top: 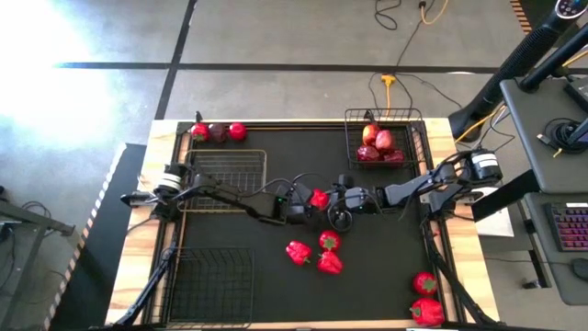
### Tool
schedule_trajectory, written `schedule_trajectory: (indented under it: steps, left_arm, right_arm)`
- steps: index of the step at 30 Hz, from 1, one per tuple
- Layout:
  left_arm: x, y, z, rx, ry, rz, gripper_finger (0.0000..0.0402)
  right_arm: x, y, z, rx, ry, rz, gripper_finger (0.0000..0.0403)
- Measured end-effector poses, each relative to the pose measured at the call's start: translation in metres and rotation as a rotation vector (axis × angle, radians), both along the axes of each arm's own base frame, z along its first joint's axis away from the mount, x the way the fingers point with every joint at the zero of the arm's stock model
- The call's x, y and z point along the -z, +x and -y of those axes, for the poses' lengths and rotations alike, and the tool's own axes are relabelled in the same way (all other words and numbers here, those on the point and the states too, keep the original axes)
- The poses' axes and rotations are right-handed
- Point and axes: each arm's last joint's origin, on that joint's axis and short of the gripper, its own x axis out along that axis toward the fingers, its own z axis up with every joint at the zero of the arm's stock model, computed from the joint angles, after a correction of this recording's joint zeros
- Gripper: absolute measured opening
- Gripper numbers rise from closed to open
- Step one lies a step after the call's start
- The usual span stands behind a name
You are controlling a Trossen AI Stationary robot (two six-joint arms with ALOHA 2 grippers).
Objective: Sort produce into baskets
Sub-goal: Put the center bell pepper into the golden basket
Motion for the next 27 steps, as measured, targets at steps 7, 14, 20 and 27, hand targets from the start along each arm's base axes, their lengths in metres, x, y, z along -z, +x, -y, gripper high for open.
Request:
schedule_trajectory:
  steps: [7, 14, 20, 27]
  left_arm:
    - [-0.006, 0.003, 0.001, 0.082, 0.048, -0.052, 0.0231]
    - [-0.017, 0.004, 0.002, 0.139, 0.079, -0.116, 0.0234]
    - [-0.03, -0.001, 0.001, 0.117, 0.081, -0.107, 0.027]
    - [-0.034, -0.003, 0.0, 0.09, 0.087, -0.09, 0.0317]
  right_arm:
    - [0.0, 0.0, 0.0, -0.003, 0.003, 0.0, 0.0325]
    - [0.0, 0.001, 0.0, -0.009, 0.011, 0.008, 0.0325]
    - [0.0, 0.0, -0.001, -0.012, 0.02, 0.004, 0.0324]
    - [0.001, 0.0, -0.001, -0.007, 0.018, 0.001, 0.0325]
